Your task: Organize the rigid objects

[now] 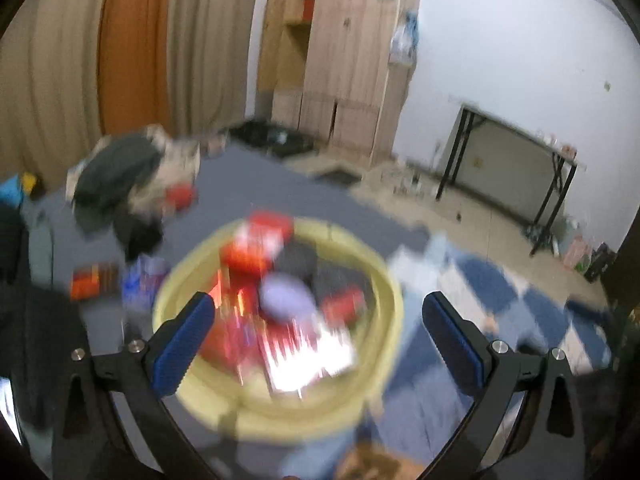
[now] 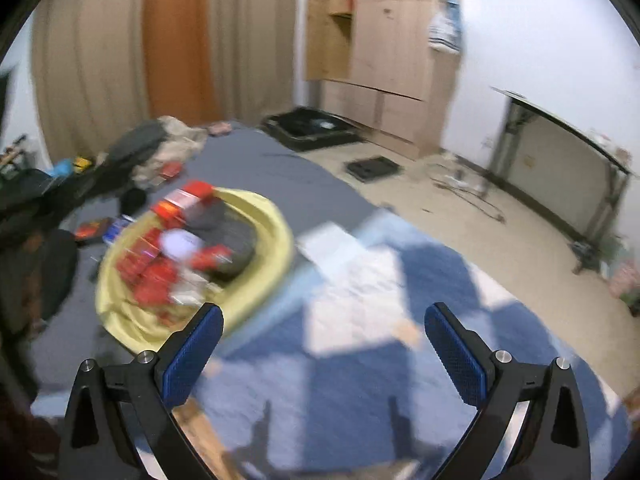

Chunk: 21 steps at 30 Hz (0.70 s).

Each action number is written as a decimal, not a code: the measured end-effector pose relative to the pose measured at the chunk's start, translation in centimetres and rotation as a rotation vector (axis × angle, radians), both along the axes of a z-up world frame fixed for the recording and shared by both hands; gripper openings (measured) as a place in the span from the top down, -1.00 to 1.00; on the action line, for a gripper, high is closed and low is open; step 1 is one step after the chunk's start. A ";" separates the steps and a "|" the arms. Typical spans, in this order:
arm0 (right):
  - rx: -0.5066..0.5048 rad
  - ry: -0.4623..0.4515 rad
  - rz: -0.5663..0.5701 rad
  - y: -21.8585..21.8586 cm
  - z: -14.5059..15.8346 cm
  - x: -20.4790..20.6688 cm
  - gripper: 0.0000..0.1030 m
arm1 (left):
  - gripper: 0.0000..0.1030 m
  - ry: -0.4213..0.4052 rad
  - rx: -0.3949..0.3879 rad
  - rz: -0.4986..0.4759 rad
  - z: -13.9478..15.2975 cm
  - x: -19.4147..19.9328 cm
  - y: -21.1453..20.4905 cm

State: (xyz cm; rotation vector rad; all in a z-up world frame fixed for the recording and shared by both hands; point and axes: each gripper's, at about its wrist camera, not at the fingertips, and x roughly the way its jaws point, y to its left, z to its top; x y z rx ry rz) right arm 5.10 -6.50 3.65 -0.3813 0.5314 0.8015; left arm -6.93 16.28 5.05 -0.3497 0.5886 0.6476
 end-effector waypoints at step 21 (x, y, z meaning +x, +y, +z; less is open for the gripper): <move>-0.130 0.111 0.073 3.2 -12.3 3.5 -1.00 | -1.00 0.232 -0.088 0.123 -14.1 1.3 -4.7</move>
